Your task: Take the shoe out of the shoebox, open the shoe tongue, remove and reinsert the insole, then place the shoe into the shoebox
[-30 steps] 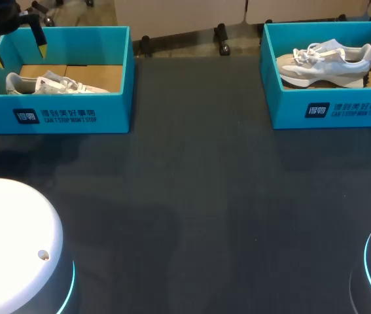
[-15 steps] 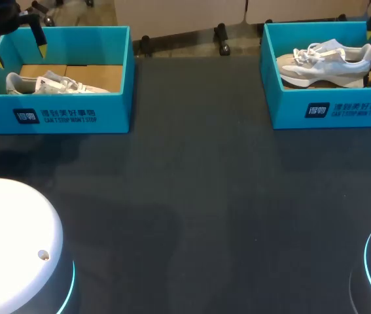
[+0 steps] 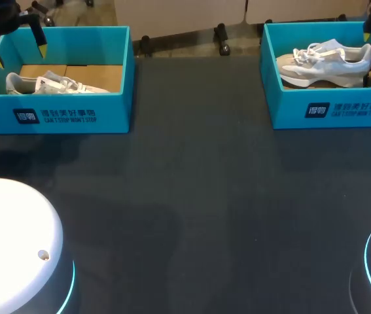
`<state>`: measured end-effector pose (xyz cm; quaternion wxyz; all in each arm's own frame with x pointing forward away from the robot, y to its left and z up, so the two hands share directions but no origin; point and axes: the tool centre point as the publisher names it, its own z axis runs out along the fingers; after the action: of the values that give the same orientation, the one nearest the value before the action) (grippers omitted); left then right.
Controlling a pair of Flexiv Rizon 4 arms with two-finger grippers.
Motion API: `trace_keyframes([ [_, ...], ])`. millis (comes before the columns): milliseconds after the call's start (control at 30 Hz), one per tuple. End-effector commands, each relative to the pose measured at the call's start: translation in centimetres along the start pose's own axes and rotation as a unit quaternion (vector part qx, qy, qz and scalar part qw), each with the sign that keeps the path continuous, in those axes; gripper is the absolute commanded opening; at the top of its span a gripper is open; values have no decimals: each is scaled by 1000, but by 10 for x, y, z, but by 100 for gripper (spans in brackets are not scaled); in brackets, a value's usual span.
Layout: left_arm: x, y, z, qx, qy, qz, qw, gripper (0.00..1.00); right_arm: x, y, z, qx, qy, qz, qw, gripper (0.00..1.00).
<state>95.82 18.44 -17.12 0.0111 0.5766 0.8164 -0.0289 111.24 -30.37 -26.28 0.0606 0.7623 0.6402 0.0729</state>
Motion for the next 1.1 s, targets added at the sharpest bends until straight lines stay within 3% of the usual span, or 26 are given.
trace_keyframes([
  [33,1,-1,0,-2,0,0,1000,100,6,20,27,16,-14,8,1000,100],
  [433,1,-1,0,-2,0,0,1000,100,-5,32,57,24,-35,19,999,96],
  [667,1,-1,0,-2,0,0,1000,100,-7,38,70,49,-53,6,997,72],
  [733,1,-1,0,-2,0,0,1000,100,-6,40,75,51,-51,6,997,78],
  [800,1,-1,0,-2,0,0,1000,100,-8,40,79,61,-60,6,996,74],
  [1100,1,-1,0,-2,0,0,1000,100,-7,38,93,74,-83,-6,994,74],
])
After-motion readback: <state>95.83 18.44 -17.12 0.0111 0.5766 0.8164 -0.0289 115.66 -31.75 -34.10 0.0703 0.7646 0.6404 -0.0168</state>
